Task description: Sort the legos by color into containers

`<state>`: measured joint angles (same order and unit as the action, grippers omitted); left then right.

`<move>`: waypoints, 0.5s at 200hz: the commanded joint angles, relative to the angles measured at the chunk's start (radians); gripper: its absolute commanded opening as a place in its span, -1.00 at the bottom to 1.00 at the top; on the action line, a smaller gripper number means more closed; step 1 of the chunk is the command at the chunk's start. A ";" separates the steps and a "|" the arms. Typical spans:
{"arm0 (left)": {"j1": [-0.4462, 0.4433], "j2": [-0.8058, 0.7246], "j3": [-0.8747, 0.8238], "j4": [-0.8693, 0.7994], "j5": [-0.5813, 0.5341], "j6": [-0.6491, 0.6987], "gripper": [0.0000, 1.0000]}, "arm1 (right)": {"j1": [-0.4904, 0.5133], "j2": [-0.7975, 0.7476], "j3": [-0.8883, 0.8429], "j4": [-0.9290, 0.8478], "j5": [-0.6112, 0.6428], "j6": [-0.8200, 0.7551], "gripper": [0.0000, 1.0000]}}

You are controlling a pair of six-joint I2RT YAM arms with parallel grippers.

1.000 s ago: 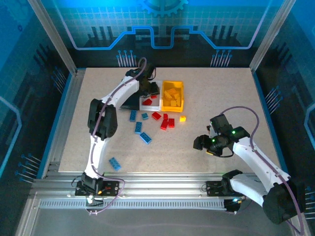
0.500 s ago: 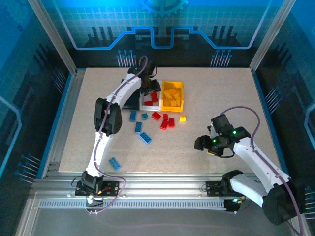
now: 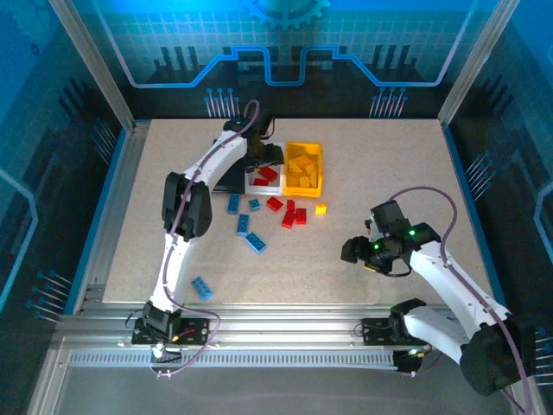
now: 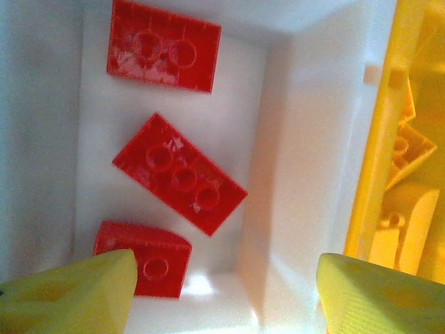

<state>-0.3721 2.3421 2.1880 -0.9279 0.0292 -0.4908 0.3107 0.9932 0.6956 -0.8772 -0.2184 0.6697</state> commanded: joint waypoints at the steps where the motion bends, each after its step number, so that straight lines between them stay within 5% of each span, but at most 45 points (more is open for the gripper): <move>1: -0.037 -0.127 -0.058 -0.022 -0.014 0.068 0.46 | -0.020 -0.003 -0.010 0.035 -0.026 0.026 0.39; 100: -0.261 -0.400 -0.502 0.021 -0.092 0.228 0.59 | -0.048 0.037 -0.016 0.091 -0.059 0.050 0.40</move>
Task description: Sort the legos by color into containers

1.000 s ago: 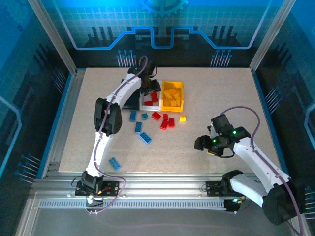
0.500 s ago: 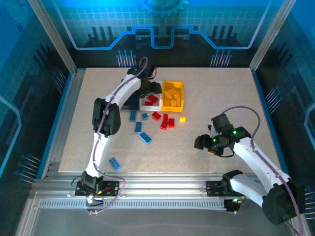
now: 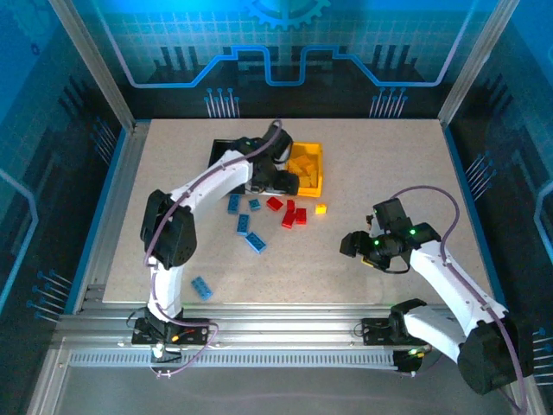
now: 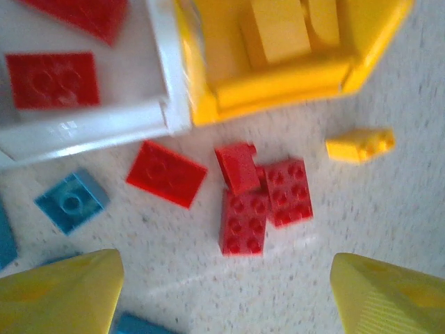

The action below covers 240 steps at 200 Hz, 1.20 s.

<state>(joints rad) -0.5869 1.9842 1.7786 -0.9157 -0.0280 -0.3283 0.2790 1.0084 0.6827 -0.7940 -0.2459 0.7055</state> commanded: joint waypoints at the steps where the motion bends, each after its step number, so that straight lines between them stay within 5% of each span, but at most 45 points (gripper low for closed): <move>1: -0.049 -0.043 -0.096 0.011 -0.036 0.066 0.59 | -0.015 0.023 -0.003 0.007 -0.032 0.013 0.40; 52: -0.118 -0.030 -0.226 0.098 -0.024 0.021 0.59 | -0.017 0.057 0.042 -0.053 -0.038 -0.027 0.40; 196: -0.081 0.205 -0.070 0.077 -0.035 0.094 0.33 | -0.017 0.006 0.013 -0.093 -0.026 -0.009 0.39; 240: -0.079 0.245 -0.030 0.060 -0.021 0.100 0.01 | -0.017 0.003 0.014 -0.099 -0.020 -0.019 0.39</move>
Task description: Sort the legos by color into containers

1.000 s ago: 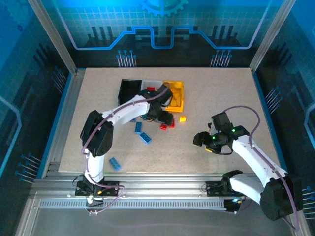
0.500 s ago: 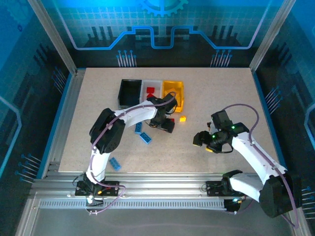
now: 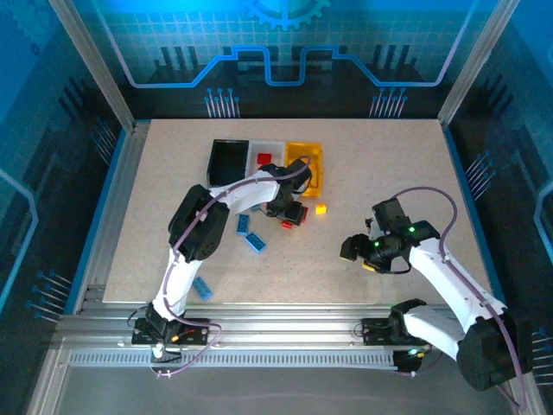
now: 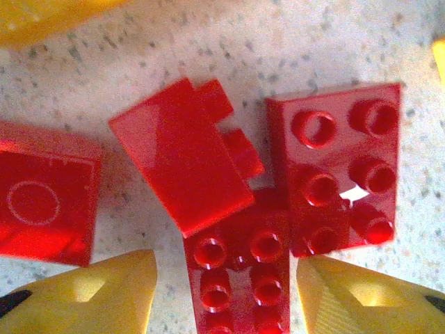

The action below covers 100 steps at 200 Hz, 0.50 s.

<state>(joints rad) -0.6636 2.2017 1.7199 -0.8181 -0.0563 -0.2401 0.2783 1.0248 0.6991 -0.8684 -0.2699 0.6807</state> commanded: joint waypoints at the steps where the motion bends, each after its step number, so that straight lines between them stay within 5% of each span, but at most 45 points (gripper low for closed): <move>1: -0.001 0.027 0.029 -0.038 0.007 0.011 0.00 | -0.016 -0.012 -0.002 -0.025 0.004 0.005 0.40; 100: -0.018 -0.103 -0.150 0.005 0.062 -0.063 -0.38 | -0.016 0.006 -0.023 0.026 -0.012 0.019 0.39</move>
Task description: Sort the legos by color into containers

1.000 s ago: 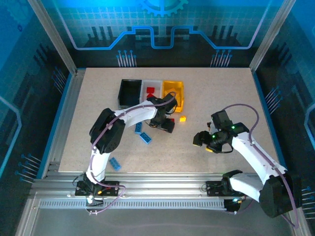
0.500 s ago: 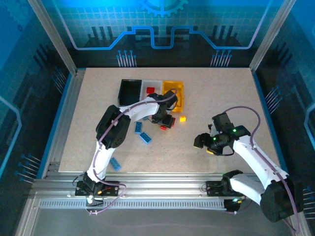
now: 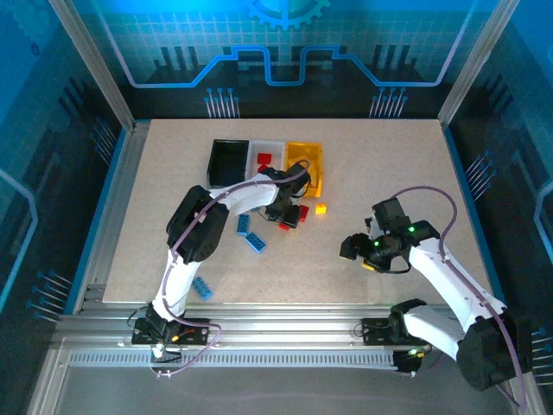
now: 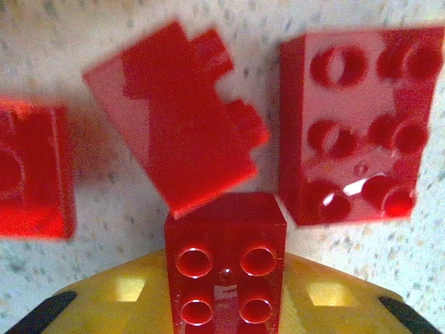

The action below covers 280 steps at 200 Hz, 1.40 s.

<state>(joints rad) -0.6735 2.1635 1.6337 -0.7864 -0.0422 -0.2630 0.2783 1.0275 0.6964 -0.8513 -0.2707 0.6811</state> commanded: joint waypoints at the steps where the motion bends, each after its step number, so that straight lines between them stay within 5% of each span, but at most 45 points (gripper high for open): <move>1: -0.009 -0.066 -0.066 -0.027 0.048 -0.042 -0.38 | -0.015 0.003 -0.020 0.010 -0.012 0.018 0.39; 49: 0.016 -0.199 -0.091 -0.027 0.092 -0.096 -0.44 | -0.014 0.012 -0.029 0.035 -0.014 0.024 0.39; 95: 0.152 -0.246 0.010 -0.042 0.095 -0.121 -0.42 | -0.008 0.026 -0.030 0.066 -0.017 0.044 0.39; 202: 0.323 0.157 0.599 -0.188 0.023 -0.064 -0.38 | 0.015 0.052 0.014 0.035 0.000 0.032 0.39; 280: 0.331 0.088 0.525 -0.149 0.062 -0.104 0.34 | 0.131 0.256 0.176 0.074 0.043 0.038 0.39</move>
<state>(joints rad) -0.3485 2.3524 2.2265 -0.9447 -0.0032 -0.3527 0.3676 1.2160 0.7940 -0.7914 -0.2584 0.7143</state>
